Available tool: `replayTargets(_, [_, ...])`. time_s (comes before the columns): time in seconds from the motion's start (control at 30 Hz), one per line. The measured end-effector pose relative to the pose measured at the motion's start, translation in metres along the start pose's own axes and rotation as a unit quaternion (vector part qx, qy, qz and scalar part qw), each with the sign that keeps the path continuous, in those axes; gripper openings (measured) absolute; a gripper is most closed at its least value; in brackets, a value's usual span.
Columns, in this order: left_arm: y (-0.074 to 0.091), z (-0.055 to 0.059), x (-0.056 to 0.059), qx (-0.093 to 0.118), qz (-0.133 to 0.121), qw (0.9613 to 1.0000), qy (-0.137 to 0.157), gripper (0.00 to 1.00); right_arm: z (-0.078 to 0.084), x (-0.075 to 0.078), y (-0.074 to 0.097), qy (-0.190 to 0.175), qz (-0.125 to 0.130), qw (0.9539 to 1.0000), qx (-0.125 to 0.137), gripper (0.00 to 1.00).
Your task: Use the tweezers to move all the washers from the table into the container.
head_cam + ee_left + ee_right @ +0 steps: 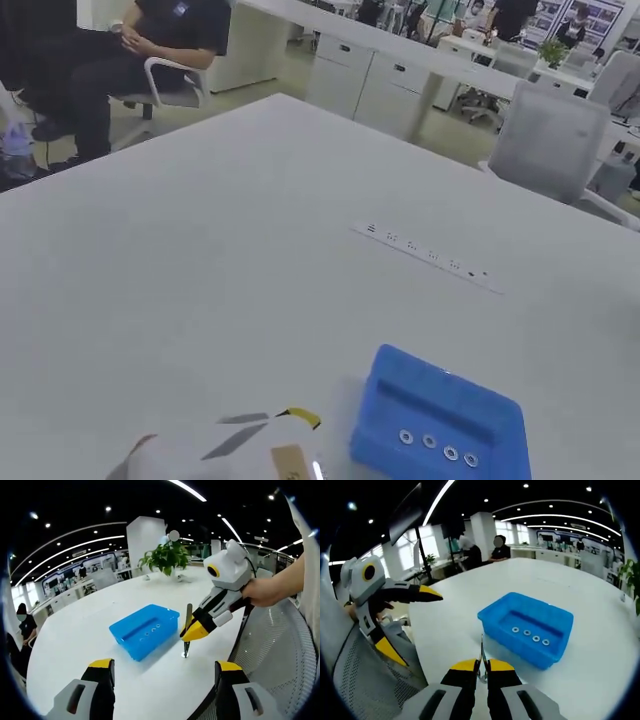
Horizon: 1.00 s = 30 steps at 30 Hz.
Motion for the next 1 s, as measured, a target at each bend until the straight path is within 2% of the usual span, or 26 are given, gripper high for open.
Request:
replayTargets(0.17, [-0.0001,0.0002,0.0006,-0.001,0.002,1.0,-0.001,0.83,0.0008,0.0,-0.0003,0.001,0.0,1.0,0.002,0.04])
replayTargets(0.33, [0.0004,0.0,0.0003,0.0,0.002,1.0,0.0,0.83,0.0014,-0.0041,-0.0009,0.052,0.014,0.9984,-0.015,0.04])
replayTargets(0.4, [0.0008,-0.0004,0.0002,0.002,0.002,1.0,0.0,0.83,0.0042,-0.0055,-0.0024,0.053,0.013,0.9982,-0.025,0.04])
replayTargets(0.57, [0.001,0.0,0.0001,0.002,0.003,1.0,0.002,0.83,0.0065,-0.0035,-0.0009,0.046,0.021,0.9987,-0.012,0.03])
replayTargets(0.7, [0.0007,0.0,0.0009,0.0,0.004,1.0,0.001,0.83,0.0064,-0.0038,-0.0004,0.044,0.017,0.9988,-0.01,0.03])
replayTargets(0.93, [-0.0001,0.0007,0.0021,-0.004,0.006,1.0,0.0,0.83,0.0053,-0.002,-0.0004,0.045,0.027,0.9986,-0.009,0.02])
replayTargets(1.0, [-0.0002,0.0006,0.0025,-0.003,0.008,1.0,0.001,0.83,0.0018,-0.0026,0.0006,0.039,0.025,0.9989,-0.002,0.02])
Point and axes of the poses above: the centre of the closed fingertips' face, and the gripper's own axes: y roughly backward along the fingers, x roughly to its right, z roughly out of its underside, the point moved 5 cm from there along y, roughly backward along the fingers, and after that the axes turned 14 degrees about -x, right-handed, at the moved point
